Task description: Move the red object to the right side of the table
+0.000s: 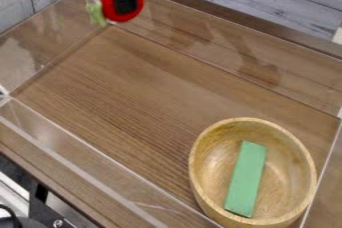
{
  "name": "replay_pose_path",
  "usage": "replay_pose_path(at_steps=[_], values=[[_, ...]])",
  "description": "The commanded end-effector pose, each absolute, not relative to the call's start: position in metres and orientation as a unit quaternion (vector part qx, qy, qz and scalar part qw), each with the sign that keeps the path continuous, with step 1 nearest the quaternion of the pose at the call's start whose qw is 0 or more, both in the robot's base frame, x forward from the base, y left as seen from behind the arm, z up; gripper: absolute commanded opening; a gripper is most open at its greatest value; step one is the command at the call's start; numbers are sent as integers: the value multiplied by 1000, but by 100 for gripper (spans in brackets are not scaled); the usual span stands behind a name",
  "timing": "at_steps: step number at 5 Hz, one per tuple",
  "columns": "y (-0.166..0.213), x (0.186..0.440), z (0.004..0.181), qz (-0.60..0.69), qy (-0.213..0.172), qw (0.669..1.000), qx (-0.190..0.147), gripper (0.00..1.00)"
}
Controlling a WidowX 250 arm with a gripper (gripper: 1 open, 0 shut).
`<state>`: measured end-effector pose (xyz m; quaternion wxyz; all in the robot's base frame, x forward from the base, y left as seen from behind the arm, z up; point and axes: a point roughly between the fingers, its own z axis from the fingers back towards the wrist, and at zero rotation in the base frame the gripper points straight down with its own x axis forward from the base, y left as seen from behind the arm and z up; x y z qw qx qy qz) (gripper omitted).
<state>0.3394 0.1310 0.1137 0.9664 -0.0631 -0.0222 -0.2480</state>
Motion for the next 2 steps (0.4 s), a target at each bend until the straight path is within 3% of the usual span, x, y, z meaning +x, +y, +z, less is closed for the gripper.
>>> replay_pose_path(at_steps=[1,2], values=[[107,364,138,-279,-51,957,-61,0],[76,370,133,-320,-46,943,-77,0]])
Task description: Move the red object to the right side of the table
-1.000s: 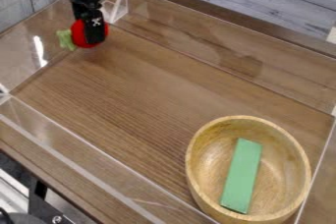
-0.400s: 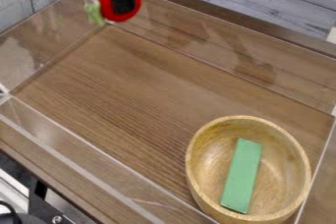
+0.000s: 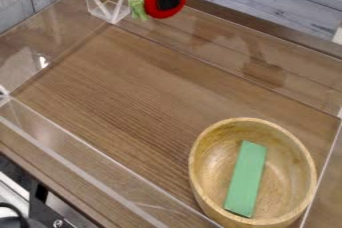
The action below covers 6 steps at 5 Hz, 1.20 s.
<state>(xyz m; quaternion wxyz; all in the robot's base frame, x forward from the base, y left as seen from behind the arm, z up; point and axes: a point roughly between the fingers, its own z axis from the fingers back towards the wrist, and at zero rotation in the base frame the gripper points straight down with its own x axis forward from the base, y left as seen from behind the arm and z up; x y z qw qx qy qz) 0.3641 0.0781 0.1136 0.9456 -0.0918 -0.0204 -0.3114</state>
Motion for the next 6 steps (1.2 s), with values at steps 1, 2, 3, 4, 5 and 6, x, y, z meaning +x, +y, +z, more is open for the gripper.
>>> replay_pose_path(at_steps=[1,2,3,4,5,6], values=[[44,368,126,-358,-42,928,-99,0],[11,364,118,-395,-33,912,-109,0],[-9,355,103,-404,-33,906,-120,0],[-28,350,82,-420,-26,898,-130,0],[-41,340,69,-424,-16,895,-136,0],[-48,334,61,-419,-11,897,-139,0]])
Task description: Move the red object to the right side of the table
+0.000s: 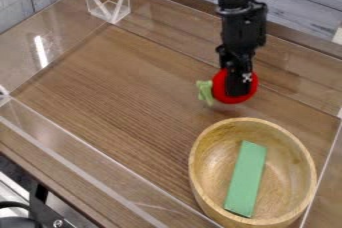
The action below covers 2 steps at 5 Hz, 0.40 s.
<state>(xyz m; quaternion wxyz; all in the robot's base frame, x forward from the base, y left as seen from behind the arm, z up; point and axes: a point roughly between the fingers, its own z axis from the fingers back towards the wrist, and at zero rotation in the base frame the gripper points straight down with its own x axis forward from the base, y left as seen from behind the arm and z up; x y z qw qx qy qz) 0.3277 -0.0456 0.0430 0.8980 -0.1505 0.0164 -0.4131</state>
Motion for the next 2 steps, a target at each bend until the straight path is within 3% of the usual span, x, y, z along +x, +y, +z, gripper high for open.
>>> replay_pose_path(at_steps=[1,2], values=[[-46,341,61,-400,-8,907,-133,0],[-44,348,60,-388,-4,913,-128,0]])
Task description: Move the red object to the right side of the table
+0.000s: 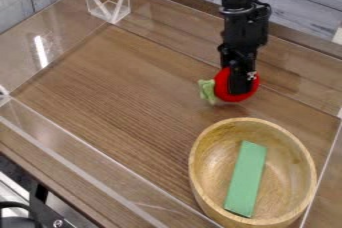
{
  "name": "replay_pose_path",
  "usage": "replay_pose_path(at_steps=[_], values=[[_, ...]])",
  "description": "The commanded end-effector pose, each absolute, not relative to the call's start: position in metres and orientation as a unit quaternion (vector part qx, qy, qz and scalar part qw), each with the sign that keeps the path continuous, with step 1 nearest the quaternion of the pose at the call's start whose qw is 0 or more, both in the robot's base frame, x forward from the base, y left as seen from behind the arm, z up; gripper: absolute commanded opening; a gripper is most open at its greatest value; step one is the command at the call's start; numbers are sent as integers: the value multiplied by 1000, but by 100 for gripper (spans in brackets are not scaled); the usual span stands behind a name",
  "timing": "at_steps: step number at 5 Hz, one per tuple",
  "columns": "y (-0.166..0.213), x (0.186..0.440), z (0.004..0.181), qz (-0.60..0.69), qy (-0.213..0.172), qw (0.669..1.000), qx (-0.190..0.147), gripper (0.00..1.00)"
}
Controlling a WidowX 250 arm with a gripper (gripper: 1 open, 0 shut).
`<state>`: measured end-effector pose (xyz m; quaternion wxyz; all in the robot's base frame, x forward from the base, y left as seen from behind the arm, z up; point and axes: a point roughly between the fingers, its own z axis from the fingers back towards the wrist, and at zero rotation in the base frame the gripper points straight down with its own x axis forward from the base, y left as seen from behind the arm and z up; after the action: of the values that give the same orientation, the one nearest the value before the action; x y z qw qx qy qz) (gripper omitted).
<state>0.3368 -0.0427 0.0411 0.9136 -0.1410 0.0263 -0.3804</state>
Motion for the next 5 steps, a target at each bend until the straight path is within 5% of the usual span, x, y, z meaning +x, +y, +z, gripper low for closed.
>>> replay_pose_path(at_steps=[1,4,5], values=[[-32,350,57,-374,-1,919,-125,0],[-24,360,45,-365,5,924,-117,0],[-23,357,54,-373,5,921,-112,0]])
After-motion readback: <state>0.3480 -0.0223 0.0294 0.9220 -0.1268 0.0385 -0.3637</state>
